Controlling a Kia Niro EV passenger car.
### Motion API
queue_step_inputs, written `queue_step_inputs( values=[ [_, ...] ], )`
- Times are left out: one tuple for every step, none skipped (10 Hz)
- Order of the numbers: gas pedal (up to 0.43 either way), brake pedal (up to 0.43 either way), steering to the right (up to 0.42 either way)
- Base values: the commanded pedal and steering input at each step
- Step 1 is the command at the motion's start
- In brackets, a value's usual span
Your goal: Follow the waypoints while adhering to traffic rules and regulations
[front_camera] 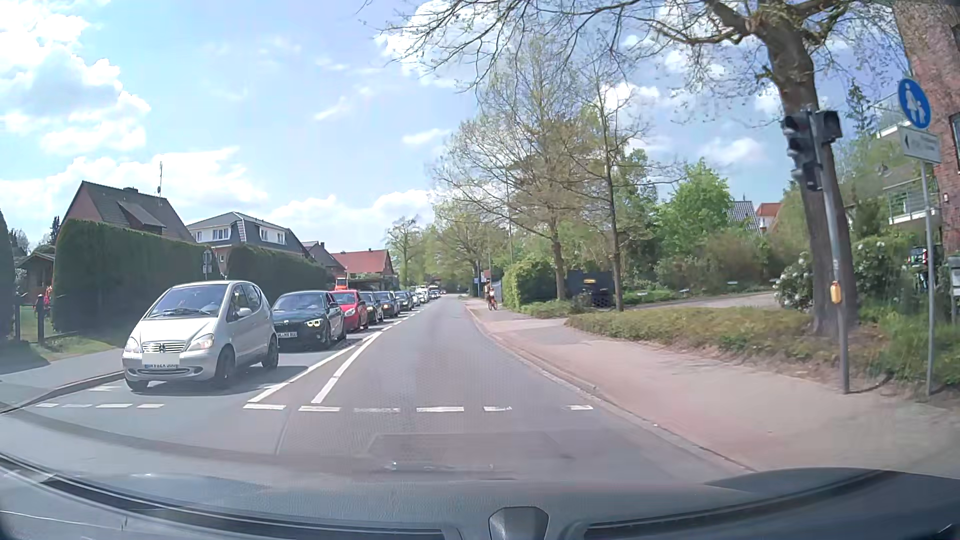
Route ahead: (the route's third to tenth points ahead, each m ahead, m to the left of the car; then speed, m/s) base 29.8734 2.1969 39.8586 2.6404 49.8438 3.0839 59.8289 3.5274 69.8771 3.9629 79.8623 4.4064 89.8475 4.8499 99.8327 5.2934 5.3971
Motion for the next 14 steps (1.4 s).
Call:
queue_step_inputs(
  values=[
    [0.26,0.0,-0.064],
    [0.248,0.0,-0.06],
    [0.248,0.0,-0.059],
    [0.248,0.0,-0.056],
    [0.248,0.0,-0.048],
    [0.169,0.0,-0.039],
    [0.157,0.0,-0.032],
    [0.169,0.0,-0.027],
    [0.177,0.0,-0.023],
    [0.22,0.0,-0.019],
    [0.24,0.0,-0.016],
    [0.24,0.0,-0.015],
    [0.24,0.0,-0.014],
    [0.24,0.0,-0.014]
  ],
)
